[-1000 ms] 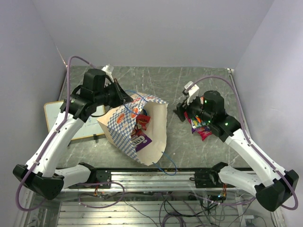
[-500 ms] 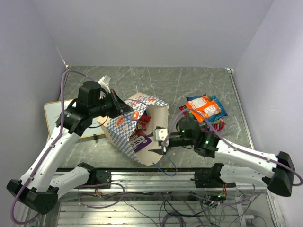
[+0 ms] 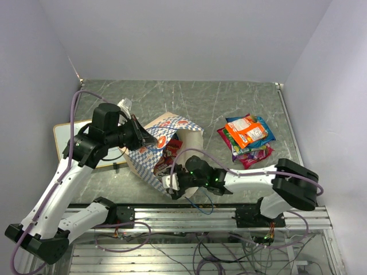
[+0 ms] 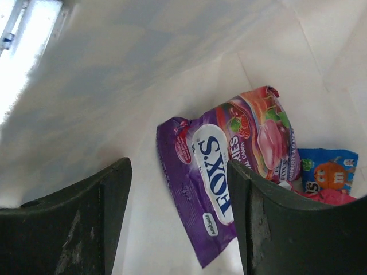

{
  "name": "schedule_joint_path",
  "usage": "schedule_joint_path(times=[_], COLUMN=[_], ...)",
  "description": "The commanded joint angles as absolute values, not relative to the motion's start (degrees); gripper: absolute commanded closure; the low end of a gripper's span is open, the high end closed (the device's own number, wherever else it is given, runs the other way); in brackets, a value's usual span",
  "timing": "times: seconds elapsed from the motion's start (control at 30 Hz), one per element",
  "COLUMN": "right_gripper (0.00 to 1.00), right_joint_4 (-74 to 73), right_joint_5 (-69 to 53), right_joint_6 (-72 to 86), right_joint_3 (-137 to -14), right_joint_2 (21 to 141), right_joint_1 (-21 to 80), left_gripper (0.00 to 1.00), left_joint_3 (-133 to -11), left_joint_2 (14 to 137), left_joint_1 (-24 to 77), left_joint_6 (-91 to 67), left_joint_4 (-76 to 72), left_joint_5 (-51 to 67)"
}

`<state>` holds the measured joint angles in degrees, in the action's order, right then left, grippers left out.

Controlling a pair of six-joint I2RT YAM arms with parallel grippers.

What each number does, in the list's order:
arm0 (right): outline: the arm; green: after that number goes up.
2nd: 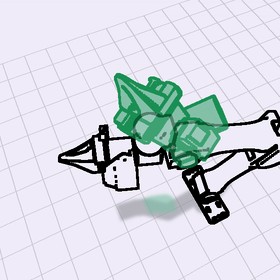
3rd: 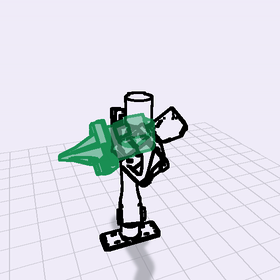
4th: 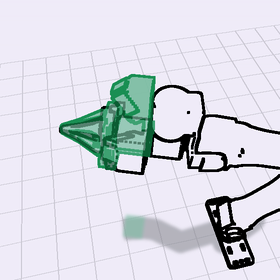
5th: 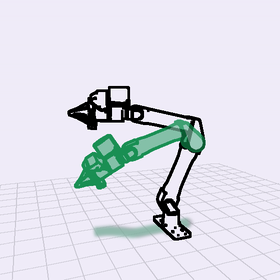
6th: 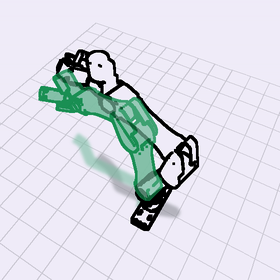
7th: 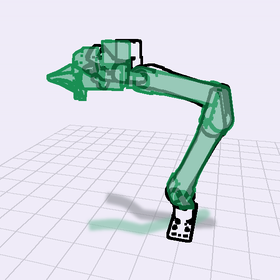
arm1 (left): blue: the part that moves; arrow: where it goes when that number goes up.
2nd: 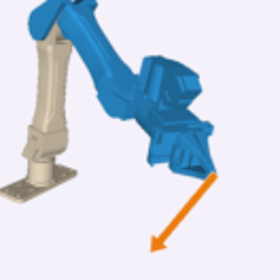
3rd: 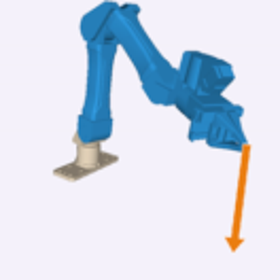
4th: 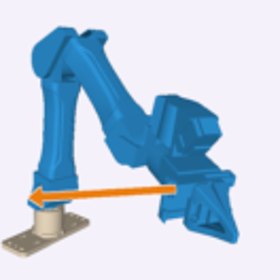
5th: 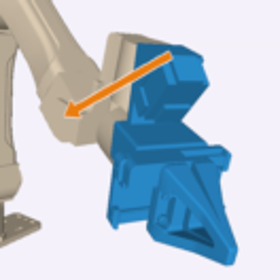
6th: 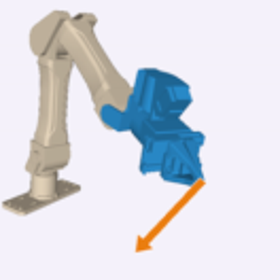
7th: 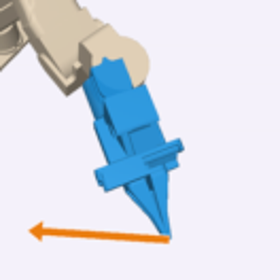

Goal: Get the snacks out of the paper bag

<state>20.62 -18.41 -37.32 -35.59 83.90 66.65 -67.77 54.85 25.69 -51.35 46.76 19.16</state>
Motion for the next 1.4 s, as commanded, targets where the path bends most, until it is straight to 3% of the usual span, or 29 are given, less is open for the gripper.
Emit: schedule_joint_path(times=[0.0,0.17,0.27,0.43,0.53,0.73,0.83,0.93,1.03,1.37], right_gripper=[0.33,0.35,0.45,0.74,0.83,0.89,0.82,0.61,0.48,0.24], right_joint_4=[32.0,35.5,35.3,38.5,40.6,40.0,41.3,40.8,43.8,52.1], right_joint_5=[-16.3,-5.4,0.4,10.7,11.2,9.2,2.9,-2.9,-8.6,-9.6], right_joint_6=[-36.9,-34.4,-33.2,-27.1,-25.2,-27.7,-30.4,-28.7,-23.3,-15.0], right_joint_3=[-34.7,-36.9,-37.7,-37.5,-36.3,-34.4,-32.2,-32.7,-34.4,-42.6], right_joint_2=[89.5,95.3,96.1,96.4,94.9,91.2,88.9,89.1,91.4,104.9], right_joint_1=[67.3,67.3,67.1,65.9,65.1,63.6,63.2,63.1,63.3,63.8], left_gripper=[0.93,0.93,0.93,0.93,0.93,0.93,0.93,0.93,0.93,0.93], left_joint_3=[-67.3,-67.8,-68.8,-69.1,-68.6,-67.0,-66.1,-66.4,-67.1,-68.4], left_joint_2=[54.4,54.8,54.1,52.4,51.5,50.3,49.7,49.9,50.7,51.9], left_joint_1=[25.4,25.5,25.5,25.5,25.5,25.5,25.5,25.5,25.5,25.5], left_joint_6=[-52.2,-52.2,-52.2,-52.2,-52.9,-53.1,-53.3,-53.1,-53.1,-52.5], left_joint_4=[45.8,46.2,48.3,50.5,51.5,51.4,50.3,48.9,47.9,47.2], left_joint_5=[20.7,20.5,19.5,18.2,17.1,17.8,18.7,19.4,20.3,20.5])
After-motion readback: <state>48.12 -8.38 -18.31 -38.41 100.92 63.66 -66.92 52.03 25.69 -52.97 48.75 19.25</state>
